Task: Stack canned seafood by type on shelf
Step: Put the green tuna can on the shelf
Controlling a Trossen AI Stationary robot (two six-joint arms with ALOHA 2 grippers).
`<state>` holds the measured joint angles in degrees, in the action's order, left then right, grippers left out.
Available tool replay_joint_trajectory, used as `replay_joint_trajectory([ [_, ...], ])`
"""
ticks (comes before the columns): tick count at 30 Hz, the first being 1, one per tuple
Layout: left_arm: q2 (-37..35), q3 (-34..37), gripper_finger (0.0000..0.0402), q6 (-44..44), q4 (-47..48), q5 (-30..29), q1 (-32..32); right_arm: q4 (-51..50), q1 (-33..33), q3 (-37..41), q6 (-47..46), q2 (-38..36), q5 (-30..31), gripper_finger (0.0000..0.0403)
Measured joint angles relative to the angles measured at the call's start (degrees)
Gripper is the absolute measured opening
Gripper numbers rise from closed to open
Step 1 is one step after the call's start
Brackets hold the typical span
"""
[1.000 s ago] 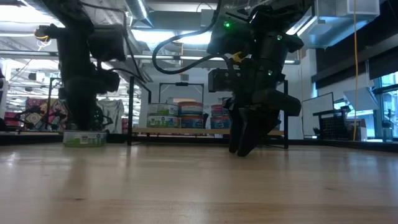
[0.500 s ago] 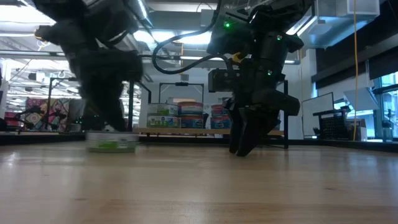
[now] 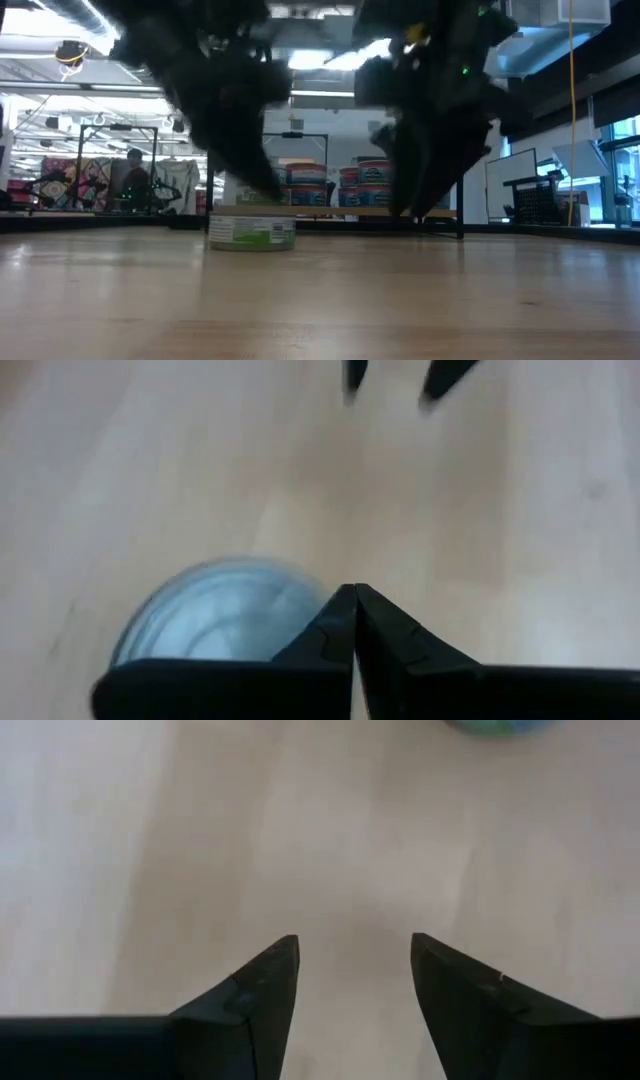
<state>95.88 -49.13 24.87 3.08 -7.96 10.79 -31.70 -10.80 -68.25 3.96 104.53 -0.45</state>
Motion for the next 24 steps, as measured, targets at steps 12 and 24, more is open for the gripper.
replay_joint_trajectory([
  [12, -4.23, 0.25, 0.0001, -8.96, 10.13, -19.09, 6.91, 25.87, -3.95, 3.54, 8.46, -0.17, 2.46, 0.0193],
  [24, -4.03, 16.55, 0.0001, -13.31, -17.58, -14.48, 3.45, 35.80, -3.11, 3.52, 6.43, 0.34, 2.33, 0.0227],
])
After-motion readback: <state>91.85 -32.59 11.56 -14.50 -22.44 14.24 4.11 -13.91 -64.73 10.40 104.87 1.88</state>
